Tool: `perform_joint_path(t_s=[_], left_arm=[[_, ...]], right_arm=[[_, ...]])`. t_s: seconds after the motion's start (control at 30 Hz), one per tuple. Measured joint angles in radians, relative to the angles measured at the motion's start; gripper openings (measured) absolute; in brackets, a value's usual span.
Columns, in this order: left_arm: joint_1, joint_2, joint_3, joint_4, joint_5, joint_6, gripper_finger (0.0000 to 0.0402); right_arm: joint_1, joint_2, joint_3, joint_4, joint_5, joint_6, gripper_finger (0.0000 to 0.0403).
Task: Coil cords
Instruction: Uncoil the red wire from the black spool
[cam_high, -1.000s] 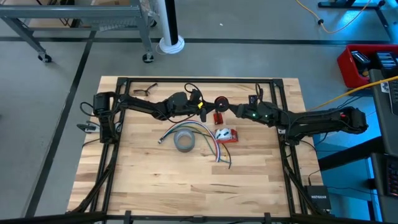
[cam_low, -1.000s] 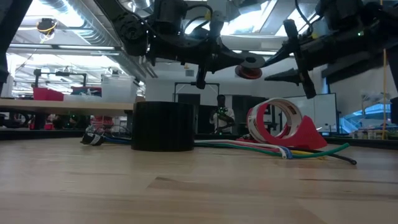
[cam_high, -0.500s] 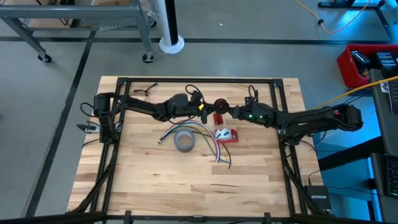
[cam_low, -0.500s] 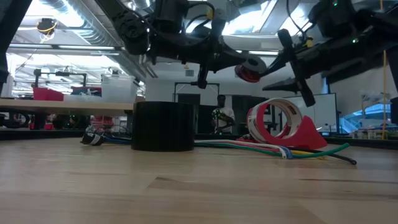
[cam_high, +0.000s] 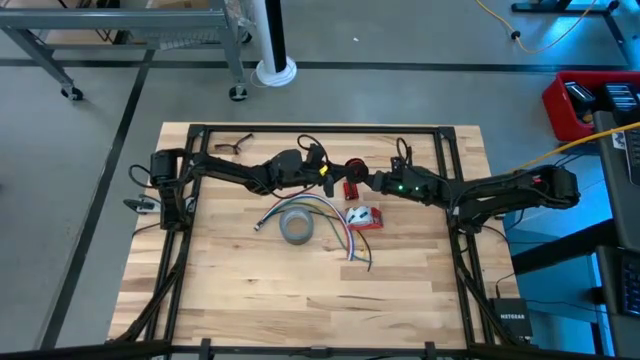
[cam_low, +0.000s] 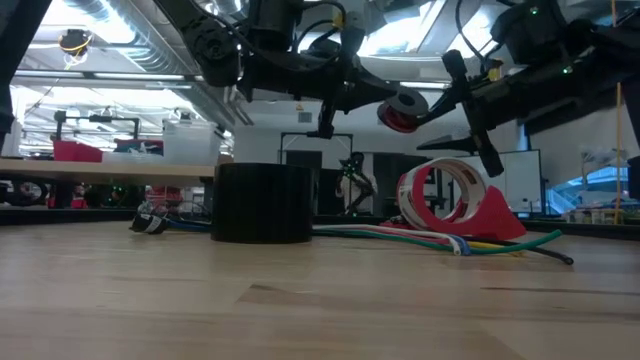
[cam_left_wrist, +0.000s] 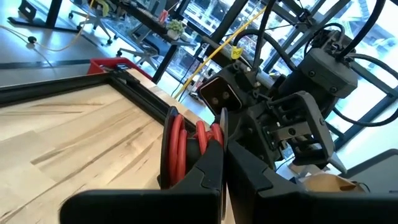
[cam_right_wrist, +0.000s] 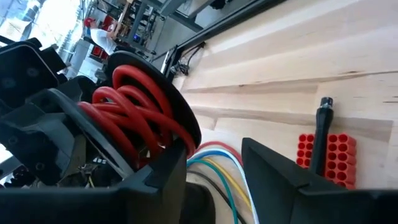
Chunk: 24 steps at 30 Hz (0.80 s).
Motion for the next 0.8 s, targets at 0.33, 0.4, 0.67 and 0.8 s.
perform_joint_path(t_s=[0.33, 0.4, 0.67, 0.8], left_arm=[[0.0, 0.0, 0.0, 0.002, -0.011, -0.002, 0.0], [0.0, 0.0, 0.0, 0.003, -0.013, -0.002, 0.0], [-0.002, 0.0, 0.001, 0.035, -0.037, 0.016, 0.0], [-0.004, -0.003, 0.005, 0.065, -0.035, 0.023, 0.0]], right_arm=[[0.0, 0.0, 0.0, 0.0, -0.002, 0.037, 0.0156], [0.0, 0.0, 0.0, 0.001, -0.002, 0.043, 0.0156], [-0.001, 0.0, 0.0, -0.064, 0.001, 0.123, 0.0156], [-0.001, 0.002, -0.001, -0.131, 0.003, 0.148, 0.0156]])
